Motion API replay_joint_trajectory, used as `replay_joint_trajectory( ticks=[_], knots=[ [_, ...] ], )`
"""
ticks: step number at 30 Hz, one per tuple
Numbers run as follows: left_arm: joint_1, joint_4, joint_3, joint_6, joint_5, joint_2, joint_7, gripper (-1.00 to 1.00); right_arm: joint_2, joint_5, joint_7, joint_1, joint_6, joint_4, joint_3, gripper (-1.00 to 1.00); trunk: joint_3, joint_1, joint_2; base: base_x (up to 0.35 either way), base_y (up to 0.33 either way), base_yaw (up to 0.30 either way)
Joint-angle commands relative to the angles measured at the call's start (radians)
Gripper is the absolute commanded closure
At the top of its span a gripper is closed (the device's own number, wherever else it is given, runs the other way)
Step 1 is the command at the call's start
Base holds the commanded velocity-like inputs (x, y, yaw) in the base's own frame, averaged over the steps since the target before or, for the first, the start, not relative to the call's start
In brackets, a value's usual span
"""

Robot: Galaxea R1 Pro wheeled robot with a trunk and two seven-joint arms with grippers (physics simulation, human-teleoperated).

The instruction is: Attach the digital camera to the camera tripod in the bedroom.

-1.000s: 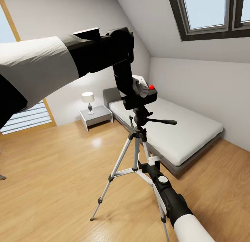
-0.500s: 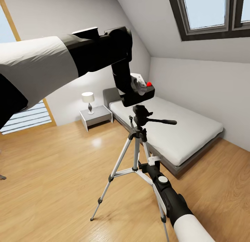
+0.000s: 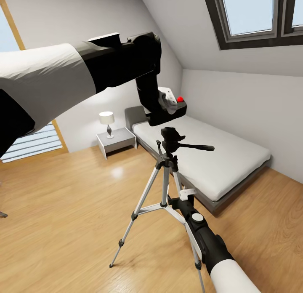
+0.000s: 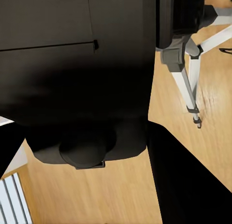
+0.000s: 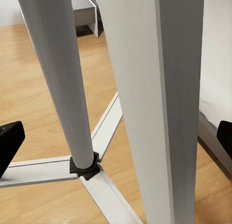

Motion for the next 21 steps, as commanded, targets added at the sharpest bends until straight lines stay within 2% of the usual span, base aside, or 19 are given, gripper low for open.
replay_joint_trajectory(
  ticks=[1, 8, 9, 14, 21],
  knots=[
    [-0.002, -0.001, -0.004, 0.005, 0.003, -0.001, -0.001, 1.0, 0.0, 0.011, 0.0, 0.0, 0.007, -0.002, 0.0, -1.0, -0.002, 0.001, -0.002, 0.0, 0.0, 0.0],
    [-0.002, -0.002, -0.004, 0.005, 0.003, -0.001, -0.001, 1.0, -0.001, 0.011, 0.0, -0.001, 0.006, -0.003, -0.001, -1.0, -0.002, 0.001, -0.002, 0.0, 0.0, 0.0],
    [-0.002, -0.002, -0.004, 0.005, 0.003, -0.001, -0.001, 1.0, -0.001, 0.011, 0.0, 0.0, 0.005, -0.003, -0.001, 1.0, -0.002, 0.001, -0.002, 0.0, 0.0, 0.0],
    [-0.002, -0.004, -0.004, 0.006, 0.003, -0.001, -0.001, 1.0, -0.001, 0.011, -0.002, 0.0, -0.044, -0.004, -0.001, 1.0, -0.002, 0.001, -0.002, 0.0, 0.0, 0.0],
    [-0.002, -0.006, -0.004, 0.006, 0.004, -0.001, -0.001, 1.0, -0.001, 0.011, -0.003, 0.0, -0.054, -0.004, -0.001, 1.0, -0.002, 0.001, -0.002, 0.0, 0.0, 0.0]
  ],
)
